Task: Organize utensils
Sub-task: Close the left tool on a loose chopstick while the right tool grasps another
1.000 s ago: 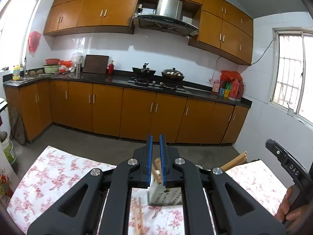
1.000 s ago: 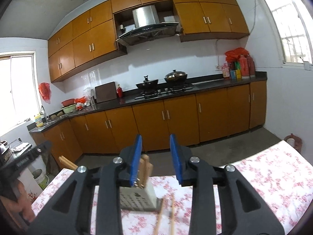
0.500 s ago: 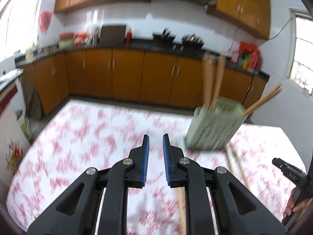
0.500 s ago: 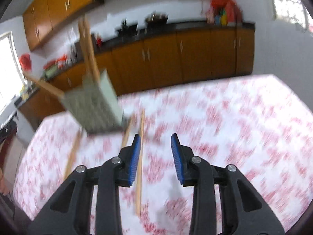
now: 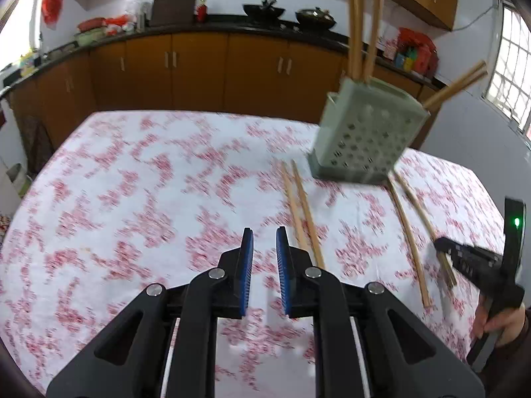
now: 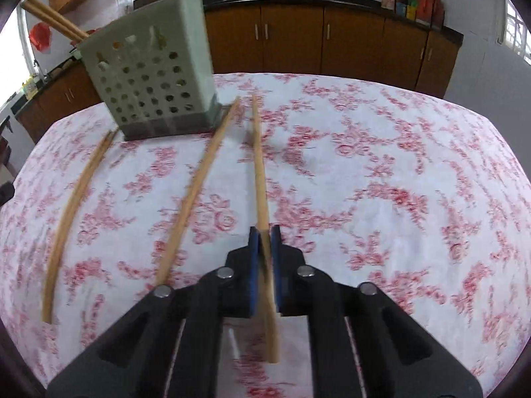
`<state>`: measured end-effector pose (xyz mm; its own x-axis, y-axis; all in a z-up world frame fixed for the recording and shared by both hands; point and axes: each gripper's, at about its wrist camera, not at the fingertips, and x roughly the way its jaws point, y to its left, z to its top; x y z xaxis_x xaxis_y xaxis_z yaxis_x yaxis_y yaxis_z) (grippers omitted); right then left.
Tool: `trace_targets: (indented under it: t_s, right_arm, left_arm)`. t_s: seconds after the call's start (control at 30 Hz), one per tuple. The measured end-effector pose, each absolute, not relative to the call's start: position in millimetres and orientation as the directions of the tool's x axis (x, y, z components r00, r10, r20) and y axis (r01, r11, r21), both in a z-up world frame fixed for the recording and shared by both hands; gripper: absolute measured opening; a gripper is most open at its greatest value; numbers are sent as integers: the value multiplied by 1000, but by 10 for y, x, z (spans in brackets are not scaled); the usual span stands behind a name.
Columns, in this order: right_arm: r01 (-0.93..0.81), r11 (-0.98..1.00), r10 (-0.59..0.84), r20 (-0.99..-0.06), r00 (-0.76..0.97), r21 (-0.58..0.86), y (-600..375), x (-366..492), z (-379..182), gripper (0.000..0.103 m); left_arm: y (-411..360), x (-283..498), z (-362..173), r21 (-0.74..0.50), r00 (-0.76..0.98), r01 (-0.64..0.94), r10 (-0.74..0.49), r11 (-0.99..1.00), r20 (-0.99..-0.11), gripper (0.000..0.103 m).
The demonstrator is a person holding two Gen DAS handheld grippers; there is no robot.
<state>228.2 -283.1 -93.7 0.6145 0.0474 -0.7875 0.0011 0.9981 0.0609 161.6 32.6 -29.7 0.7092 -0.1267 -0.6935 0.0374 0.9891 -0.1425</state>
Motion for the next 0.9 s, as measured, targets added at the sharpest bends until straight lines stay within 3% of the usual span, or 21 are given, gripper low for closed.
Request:
trace_targets:
  t_s: [0.17,0.9]
  right_arm:
    - [137,981,24,-792,609,135,-3233,2320,-947,8]
    - [96,992,5,-781,624,84,-3208,2289,-979,8]
  left_arm:
    - [187,1642,-462,-167,668,91,-185,982,-721,15]
    - [-97,1703,-765,-137,592,122,-183,983,-785,15]
